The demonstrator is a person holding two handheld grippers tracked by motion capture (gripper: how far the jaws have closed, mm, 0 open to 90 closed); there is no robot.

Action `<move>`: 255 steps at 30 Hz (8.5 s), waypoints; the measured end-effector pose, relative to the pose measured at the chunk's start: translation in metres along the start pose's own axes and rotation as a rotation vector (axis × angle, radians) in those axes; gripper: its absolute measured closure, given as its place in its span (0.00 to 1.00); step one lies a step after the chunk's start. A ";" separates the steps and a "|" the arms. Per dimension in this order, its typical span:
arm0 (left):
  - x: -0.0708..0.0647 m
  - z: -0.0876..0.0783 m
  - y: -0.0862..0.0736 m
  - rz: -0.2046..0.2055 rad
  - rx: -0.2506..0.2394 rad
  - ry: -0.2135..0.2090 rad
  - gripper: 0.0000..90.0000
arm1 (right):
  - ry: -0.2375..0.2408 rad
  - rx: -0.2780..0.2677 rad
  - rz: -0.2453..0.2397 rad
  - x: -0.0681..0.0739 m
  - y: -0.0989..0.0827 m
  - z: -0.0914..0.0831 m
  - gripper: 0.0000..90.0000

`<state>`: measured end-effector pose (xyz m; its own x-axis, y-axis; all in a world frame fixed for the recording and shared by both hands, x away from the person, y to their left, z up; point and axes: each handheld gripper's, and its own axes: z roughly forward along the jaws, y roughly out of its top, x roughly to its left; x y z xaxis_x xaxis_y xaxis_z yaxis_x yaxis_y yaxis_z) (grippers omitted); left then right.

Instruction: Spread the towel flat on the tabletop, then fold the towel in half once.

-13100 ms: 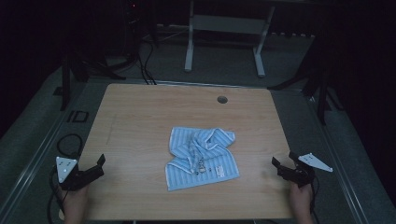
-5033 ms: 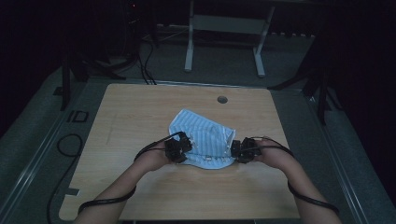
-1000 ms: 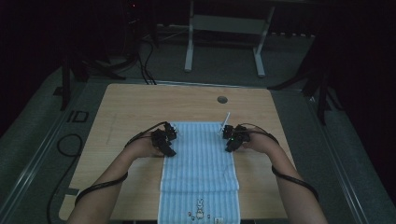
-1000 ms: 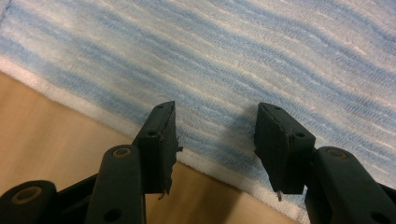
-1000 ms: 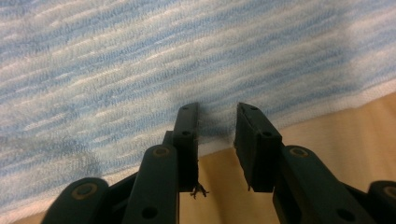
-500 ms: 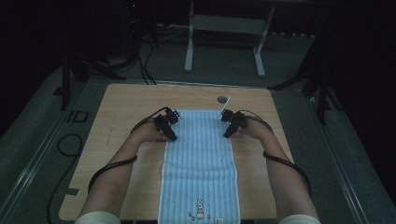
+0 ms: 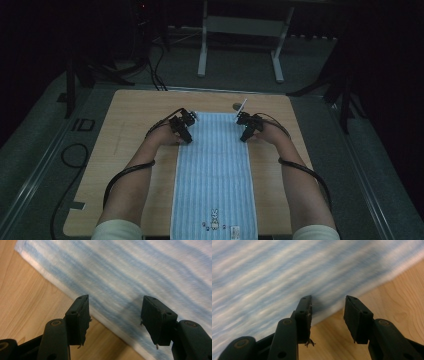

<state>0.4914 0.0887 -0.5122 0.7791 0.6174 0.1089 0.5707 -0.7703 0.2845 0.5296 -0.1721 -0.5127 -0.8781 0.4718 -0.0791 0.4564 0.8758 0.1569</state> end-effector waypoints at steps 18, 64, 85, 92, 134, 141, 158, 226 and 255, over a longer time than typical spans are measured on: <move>-0.055 -0.030 -0.061 0.193 -0.028 -0.082 0.42 | 0.127 -0.044 -0.331 0.078 -0.031 -0.025 0.58; -0.106 -0.025 -0.055 0.290 -0.012 -0.151 0.40 | 0.113 -0.026 -0.329 0.090 -0.107 -0.026 0.55; -0.062 -0.001 -0.014 0.206 0.051 -0.147 0.40 | 0.120 0.096 -0.301 0.035 -0.049 -0.007 0.59; -0.067 -0.004 -0.010 0.255 0.025 -0.130 0.76 | 0.120 0.116 -0.340 0.044 -0.046 -0.009 0.83; -0.134 -0.039 -0.087 0.374 0.006 -0.208 0.80 | 0.146 0.037 -0.507 0.148 -0.103 -0.034 0.83; -0.099 -0.065 -0.078 0.283 -0.052 -0.149 0.54 | 0.109 -0.068 -0.463 0.119 -0.099 -0.082 0.77; -0.040 -0.040 -0.033 0.169 -0.025 -0.073 0.44 | 0.004 -0.003 -0.267 0.033 -0.049 -0.029 0.71; -0.001 -0.123 0.010 0.069 -0.255 0.160 0.94 | -0.300 -0.126 -0.201 0.013 0.000 -0.141 0.93; -0.139 -0.120 -0.120 0.300 -0.304 0.028 0.93 | -0.159 -0.299 -0.336 0.179 -0.134 -0.123 0.93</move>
<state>0.2841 0.1144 -0.4473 0.8892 0.3805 0.2539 0.2143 -0.8369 0.5036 0.2934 -0.2175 -0.4266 -0.9266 0.1975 -0.3200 0.0692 0.9261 0.3710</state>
